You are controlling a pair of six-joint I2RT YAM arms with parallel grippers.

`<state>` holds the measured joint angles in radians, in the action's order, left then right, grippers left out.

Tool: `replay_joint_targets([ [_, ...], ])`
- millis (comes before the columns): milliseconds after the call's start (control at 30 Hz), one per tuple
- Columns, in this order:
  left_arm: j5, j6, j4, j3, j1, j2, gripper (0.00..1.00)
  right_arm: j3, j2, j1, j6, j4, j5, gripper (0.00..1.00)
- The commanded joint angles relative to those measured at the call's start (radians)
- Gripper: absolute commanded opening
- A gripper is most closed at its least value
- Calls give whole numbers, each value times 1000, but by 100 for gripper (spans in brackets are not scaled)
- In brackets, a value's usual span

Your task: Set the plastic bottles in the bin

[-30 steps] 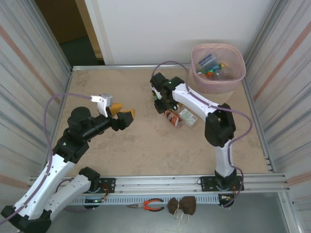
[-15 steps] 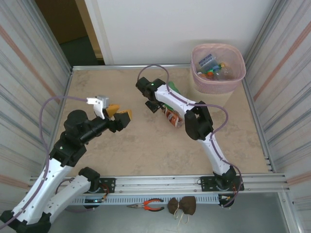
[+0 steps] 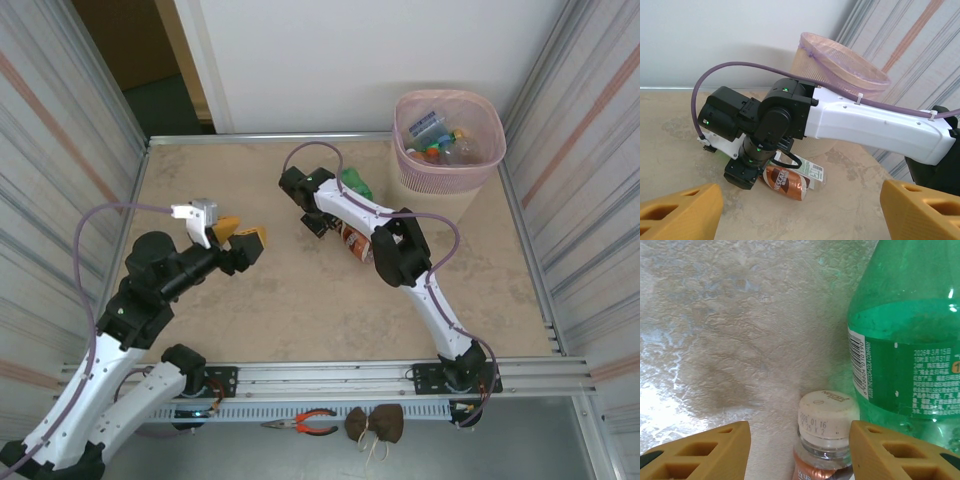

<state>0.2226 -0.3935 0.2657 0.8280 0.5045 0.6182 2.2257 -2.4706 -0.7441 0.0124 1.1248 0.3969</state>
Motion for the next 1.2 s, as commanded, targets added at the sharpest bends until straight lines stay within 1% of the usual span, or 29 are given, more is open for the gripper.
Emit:
replay_joint_targets([
  [0,-22,10,-3,-7,-9,-15,82,23,-38,4,-22,38,16,54],
  [167,-23,4,-14,-17,-7,-14,82,22,-46,6,-29,37,22,56],
  [400,-28,4,-14,-20,-7,-15,82,12,-47,7,-29,42,-8,56],
  [633,-30,4,-12,-22,-8,-19,82,-4,-43,7,-32,50,-77,53],
  [833,-29,-2,-11,-27,-8,-20,82,-12,-53,11,-35,62,-139,52],
  [967,-32,-4,-11,-30,-9,-26,83,-14,-50,18,-30,69,-199,50],
  [1033,-33,-7,-9,-32,-9,-29,82,-15,-48,23,-28,72,-233,49],
  [1167,-35,-8,-5,-34,-9,-36,82,-13,-38,29,-19,78,-260,46],
])
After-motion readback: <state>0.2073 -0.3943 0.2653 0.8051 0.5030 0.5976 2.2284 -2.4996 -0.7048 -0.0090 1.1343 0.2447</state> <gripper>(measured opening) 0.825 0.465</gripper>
